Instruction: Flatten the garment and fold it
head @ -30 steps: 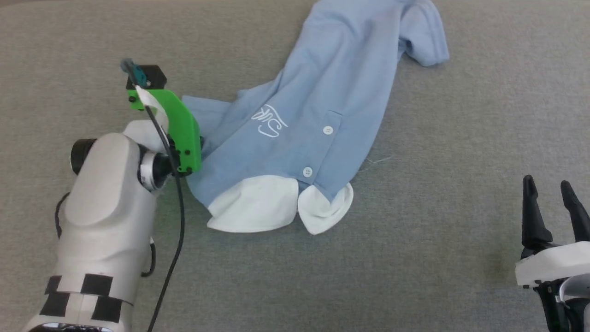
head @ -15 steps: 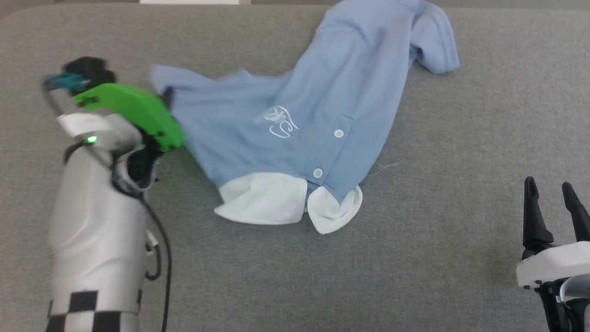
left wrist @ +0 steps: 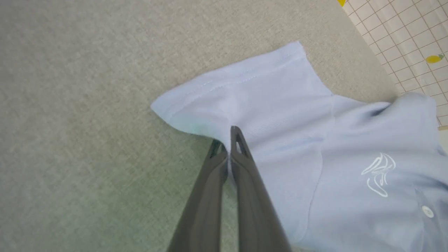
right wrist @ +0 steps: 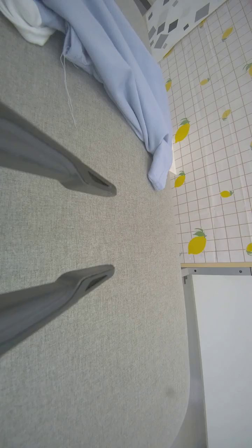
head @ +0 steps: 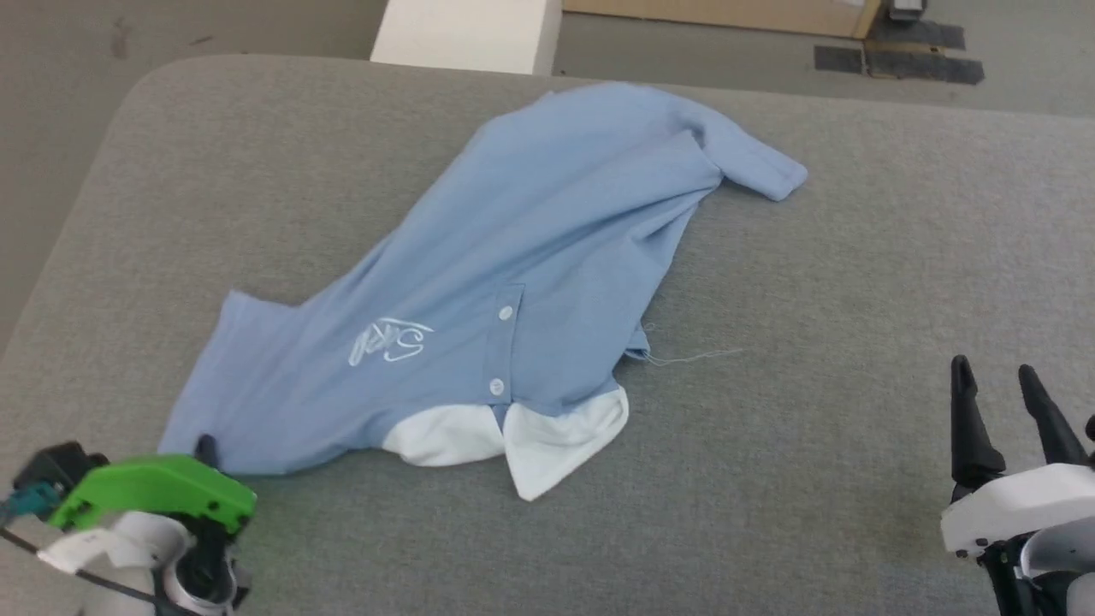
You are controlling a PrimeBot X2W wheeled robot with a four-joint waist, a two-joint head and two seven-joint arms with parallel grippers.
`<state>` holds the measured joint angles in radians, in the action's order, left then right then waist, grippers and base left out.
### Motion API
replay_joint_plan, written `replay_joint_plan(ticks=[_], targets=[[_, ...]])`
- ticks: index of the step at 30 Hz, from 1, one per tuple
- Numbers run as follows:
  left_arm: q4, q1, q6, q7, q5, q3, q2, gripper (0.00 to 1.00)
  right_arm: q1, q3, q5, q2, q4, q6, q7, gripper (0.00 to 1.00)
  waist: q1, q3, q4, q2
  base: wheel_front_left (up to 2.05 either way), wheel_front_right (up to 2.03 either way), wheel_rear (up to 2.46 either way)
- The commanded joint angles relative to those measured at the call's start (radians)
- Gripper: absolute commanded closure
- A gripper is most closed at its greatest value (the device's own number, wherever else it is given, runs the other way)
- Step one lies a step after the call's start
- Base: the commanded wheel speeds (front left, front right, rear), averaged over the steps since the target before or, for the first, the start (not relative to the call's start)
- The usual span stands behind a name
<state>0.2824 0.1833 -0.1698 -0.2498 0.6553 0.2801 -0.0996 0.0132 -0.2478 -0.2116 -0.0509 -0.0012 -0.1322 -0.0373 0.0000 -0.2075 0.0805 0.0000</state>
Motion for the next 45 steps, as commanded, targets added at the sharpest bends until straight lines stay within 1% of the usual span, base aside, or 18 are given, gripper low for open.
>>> replay_joint_plan(ticks=[1,2,3,5,7,9,12,15,18,20,25,32,33,34,35,39,41,45], targets=[[-0.019,-0.011,-0.002,0.008,0.014,-0.002,0.013,0.95,-0.009,0.010,-0.004,0.001,0.007,0.002,-0.011,0.00,0.0000,0.022,0.026,0.0000,0.00,0.00,0.00],[-0.031,-0.013,0.004,0.016,0.022,-0.006,0.019,0.63,-0.010,0.016,-0.004,0.001,0.011,0.002,-0.021,0.00,0.0000,0.025,0.032,0.0000,0.00,0.00,0.00],[-0.048,-0.011,0.012,0.035,0.020,-0.014,0.023,0.00,-0.009,0.026,-0.003,0.000,0.012,0.002,-0.033,0.00,0.0000,0.028,0.037,0.0000,0.00,0.00,0.00],[-0.080,-0.002,0.034,0.081,-0.004,-0.033,0.021,0.00,0.001,0.054,-0.003,-0.006,0.015,0.002,-0.067,0.00,0.0000,0.030,0.043,0.0000,0.00,0.00,0.00],[-0.115,0.005,0.062,0.155,-0.068,-0.064,-0.007,0.00,0.026,0.092,-0.002,-0.016,0.020,0.002,-0.117,0.00,0.0000,0.027,0.045,0.0000,0.00,0.00,0.00],[-0.152,0.001,0.083,0.260,-0.152,-0.095,-0.036,0.00,0.067,0.156,0.000,-0.035,0.034,0.002,-0.186,0.00,0.0000,0.022,0.042,0.0000,0.00,0.00,0.00],[-0.191,-0.021,0.104,0.396,-0.255,-0.147,-0.054,0.00,0.156,0.277,0.001,-0.062,0.074,0.002,-0.303,0.00,0.0000,0.008,0.038,0.0000,0.00,0.00,0.00],[-0.184,-0.049,0.112,0.451,-0.303,-0.192,-0.042,0.00,0.251,0.390,0.011,-0.089,0.134,0.002,-0.402,0.00,0.0000,-0.010,0.044,0.0000,0.00,0.00,0.00],[-0.180,-0.068,0.109,0.478,-0.317,-0.218,-0.016,0.00,0.348,0.500,0.021,-0.105,0.207,0.002,-0.470,0.00,0.0000,-0.030,0.062,0.0000,0.00,0.00,0.00],[-0.175,-0.074,0.108,0.487,-0.317,-0.230,-0.003,0.00,0.397,0.551,0.009,-0.104,0.254,0.002,-0.486,0.00,0.0000,-0.042,0.075,0.0000,0.00,0.00,0.00],[-0.163,-0.069,0.103,0.499,-0.304,-0.247,0.019,0.00,0.480,0.639,-0.014,-0.099,0.356,0.002,-0.476,0.00,0.0000,-0.073,0.107,0.0000,0.00,0.00,0.00],[-0.149,-0.050,0.095,0.507,-0.301,-0.257,0.030,0.00,0.549,0.729,-0.028,-0.085,0.460,0.002,-0.376,0.00,0.0000,-0.098,0.123,0.0000,0.00,0.00,0.00],[-0.149,-0.049,0.094,0.507,-0.301,-0.257,0.031,0.00,0.554,0.732,-0.032,-0.084,0.471,0.002,-0.363,0.07,0.0000,-0.098,0.122,0.0000,0.00,0.00,0.00],[-0.149,-0.048,0.092,0.508,-0.302,-0.258,0.032,0.00,0.561,0.735,-0.035,-0.083,0.481,0.002,-0.343,0.79,0.0000,-0.099,0.121,0.0000,0.00,0.00,0.00],[-0.149,-0.047,0.091,0.508,-0.301,-0.260,0.033,0.00,0.566,0.735,-0.039,-0.084,0.488,0.002,-0.329,1.00,0.0000,-0.099,0.119,0.0000,0.00,0.00,0.00],[-0.144,-0.047,0.088,0.510,-0.302,-0.268,0.036,0.00,0.571,0.715,-0.072,-0.099,0.501,0.002,-0.282,1.00,0.0000,-0.082,0.105,0.0000,0.00,0.00,0.00],[-0.142,-0.050,0.087,0.510,-0.299,-0.268,0.037,0.00,0.560,0.690,-0.091,-0.119,0.485,0.002,-0.260,1.00,0.0000,-0.068,0.096,0.0000,0.00,0.00,0.00],[-0.144,-0.064,0.085,0.511,-0.296,-0.263,0.036,0.00,0.496,0.592,-0.122,-0.199,0.413,0.002,-0.247,1.00,0.0000,-0.036,0.071,0.0000,0.00,0.00,0.00]])
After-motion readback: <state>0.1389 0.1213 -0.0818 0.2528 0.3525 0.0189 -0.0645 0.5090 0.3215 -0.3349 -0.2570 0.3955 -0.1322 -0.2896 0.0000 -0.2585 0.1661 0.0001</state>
